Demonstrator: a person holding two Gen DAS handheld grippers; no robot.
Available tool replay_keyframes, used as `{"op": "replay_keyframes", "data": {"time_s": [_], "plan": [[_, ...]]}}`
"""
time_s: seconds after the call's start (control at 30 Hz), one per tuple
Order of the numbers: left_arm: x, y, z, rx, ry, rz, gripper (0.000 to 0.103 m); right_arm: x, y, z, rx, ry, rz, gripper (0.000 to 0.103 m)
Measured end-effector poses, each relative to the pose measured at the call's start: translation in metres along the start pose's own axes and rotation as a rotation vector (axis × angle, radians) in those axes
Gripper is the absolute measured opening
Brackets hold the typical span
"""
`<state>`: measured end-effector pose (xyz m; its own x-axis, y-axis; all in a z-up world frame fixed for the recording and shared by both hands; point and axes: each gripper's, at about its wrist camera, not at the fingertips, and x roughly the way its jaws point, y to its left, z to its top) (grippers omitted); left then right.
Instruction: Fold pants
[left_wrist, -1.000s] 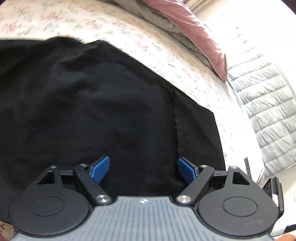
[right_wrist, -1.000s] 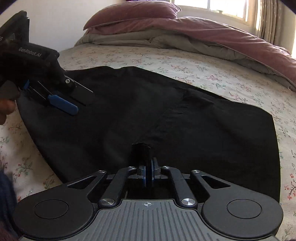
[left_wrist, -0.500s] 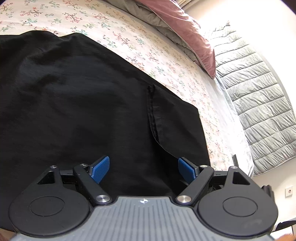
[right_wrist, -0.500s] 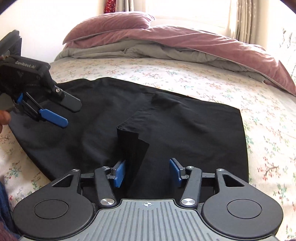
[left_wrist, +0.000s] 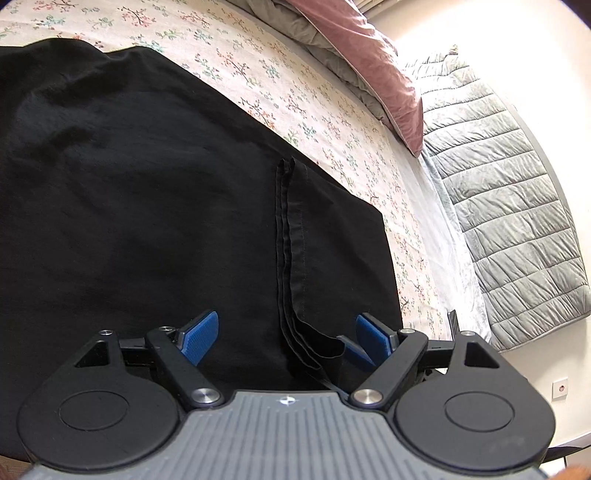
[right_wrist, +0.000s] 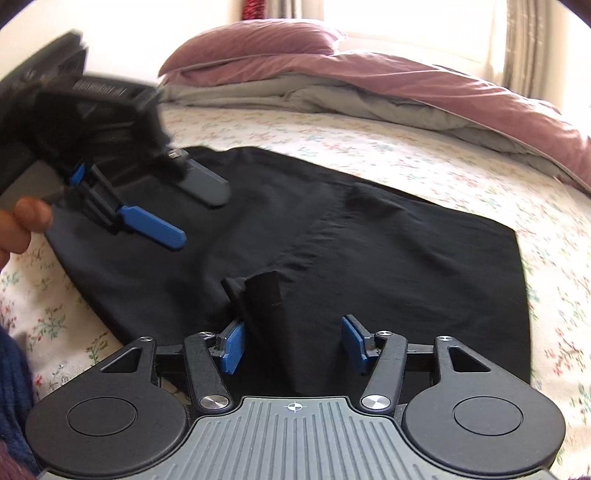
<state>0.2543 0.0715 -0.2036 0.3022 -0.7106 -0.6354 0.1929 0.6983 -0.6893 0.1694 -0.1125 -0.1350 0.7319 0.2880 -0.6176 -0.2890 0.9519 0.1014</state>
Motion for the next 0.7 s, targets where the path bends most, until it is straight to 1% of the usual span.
{"op": "replay_keyframes", "data": {"time_s": [0.03, 0.1, 0.13, 0.2, 0.37, 0.5, 0.6, 0.63, 0.7], "plan": [[0.000, 0.001, 0.000, -0.009, -0.002, -0.005, 0.094, 0.002, 0.002, 0.001, 0.000, 0.004, 0.007, 0.042], [0.001, 0.005, 0.000, -0.045, -0.011, -0.019, 0.094, 0.004, 0.005, 0.005, 0.011, 0.003, 0.021, 0.017], [0.002, 0.006, 0.000, -0.062, -0.012, -0.026, 0.094, 0.004, 0.005, 0.007, 0.022, 0.001, 0.025, 0.011], [0.003, 0.007, 0.002, -0.082, -0.014, -0.035, 0.094, 0.002, 0.007, 0.010, 0.043, -0.011, 0.020, 0.004], [0.007, 0.000, 0.014, -0.090, -0.014, -0.058, 0.094, -0.012, 0.013, 0.022, 0.075, -0.077, 0.044, 0.002], [0.013, 0.002, 0.028, -0.076, -0.011, -0.030, 0.094, -0.027, 0.017, 0.037, 0.111, -0.116, 0.085, 0.002], [0.015, 0.012, 0.040, -0.083, -0.024, -0.004, 0.094, -0.032, 0.025, 0.043, 0.107, -0.117, 0.099, 0.002], [0.015, 0.014, 0.044, -0.079, -0.032, 0.007, 0.091, -0.033, 0.029, 0.043, 0.101, -0.114, 0.103, 0.002], [0.014, 0.019, 0.051, -0.062, -0.034, 0.035, 0.084, -0.035, 0.038, 0.045, 0.092, -0.108, 0.113, 0.003]]}}
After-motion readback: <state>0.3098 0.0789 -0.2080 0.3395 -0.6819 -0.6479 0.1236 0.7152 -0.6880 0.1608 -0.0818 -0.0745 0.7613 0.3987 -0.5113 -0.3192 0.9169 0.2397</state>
